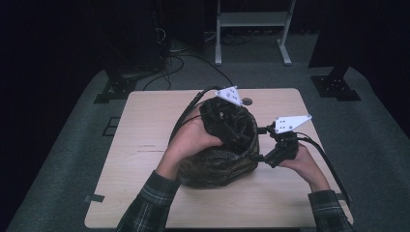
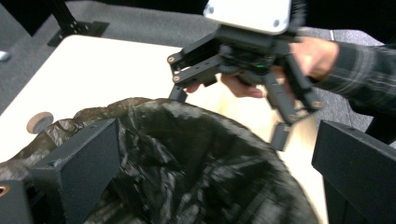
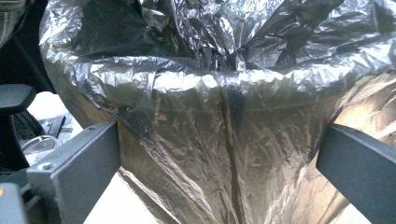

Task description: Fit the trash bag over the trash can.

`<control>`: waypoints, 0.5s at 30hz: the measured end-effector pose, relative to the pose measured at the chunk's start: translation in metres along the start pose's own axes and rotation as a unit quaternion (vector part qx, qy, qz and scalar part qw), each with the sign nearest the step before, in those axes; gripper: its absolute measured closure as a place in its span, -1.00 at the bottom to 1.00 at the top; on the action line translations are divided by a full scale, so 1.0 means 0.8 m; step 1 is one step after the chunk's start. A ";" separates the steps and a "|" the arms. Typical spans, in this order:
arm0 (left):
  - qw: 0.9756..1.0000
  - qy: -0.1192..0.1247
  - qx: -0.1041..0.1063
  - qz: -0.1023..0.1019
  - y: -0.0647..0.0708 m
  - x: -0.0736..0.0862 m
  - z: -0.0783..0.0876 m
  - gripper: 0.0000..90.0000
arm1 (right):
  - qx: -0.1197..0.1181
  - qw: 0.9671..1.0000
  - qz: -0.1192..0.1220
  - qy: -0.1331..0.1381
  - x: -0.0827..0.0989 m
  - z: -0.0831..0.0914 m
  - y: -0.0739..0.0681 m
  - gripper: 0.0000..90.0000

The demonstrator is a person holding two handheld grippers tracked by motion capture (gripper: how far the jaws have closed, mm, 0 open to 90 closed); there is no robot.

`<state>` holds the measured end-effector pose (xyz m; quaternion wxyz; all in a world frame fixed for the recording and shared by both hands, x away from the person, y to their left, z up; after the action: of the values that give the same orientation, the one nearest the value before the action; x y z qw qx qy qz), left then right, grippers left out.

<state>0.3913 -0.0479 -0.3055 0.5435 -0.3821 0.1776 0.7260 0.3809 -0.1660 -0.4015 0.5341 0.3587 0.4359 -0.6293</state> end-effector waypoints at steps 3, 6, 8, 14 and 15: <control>1.000 -0.022 0.008 0.012 -0.012 0.010 -0.026 -1.00 | -0.001 1.000 -0.001 -0.003 0.001 -0.001 0.000 -1.00; 0.999 -0.045 0.013 0.020 -0.022 0.023 -0.050 -1.00 | -0.001 1.000 0.000 -0.004 0.002 0.000 0.001 -1.00; 0.998 -0.055 0.012 0.022 -0.027 0.030 -0.059 -1.00 | -0.002 1.000 -0.002 -0.004 0.001 0.001 0.001 -1.00; 0.995 -0.092 0.005 0.028 -0.038 0.053 -0.086 -1.00 | 0.000 1.000 -0.001 0.000 0.002 0.005 0.001 -1.00; 0.994 -0.104 0.002 0.025 -0.039 0.057 -0.090 -1.00 | 0.001 1.000 -0.002 -0.001 0.003 0.005 0.001 -1.00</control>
<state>0.4407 -0.0560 -0.3812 0.5415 -0.2993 0.1311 0.7746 0.3810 -0.1704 -0.4025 0.5330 0.3578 0.4356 -0.6309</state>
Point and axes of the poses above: each handheld gripper's, and its own axes: z roughly backward along the jaws, x roughly out of its underside, y roughly to its right, the point moved 7 cm from there along -z, roughly forward along the jaws, and after that the axes turned 14 degrees about -x, right-handed, at the moved point
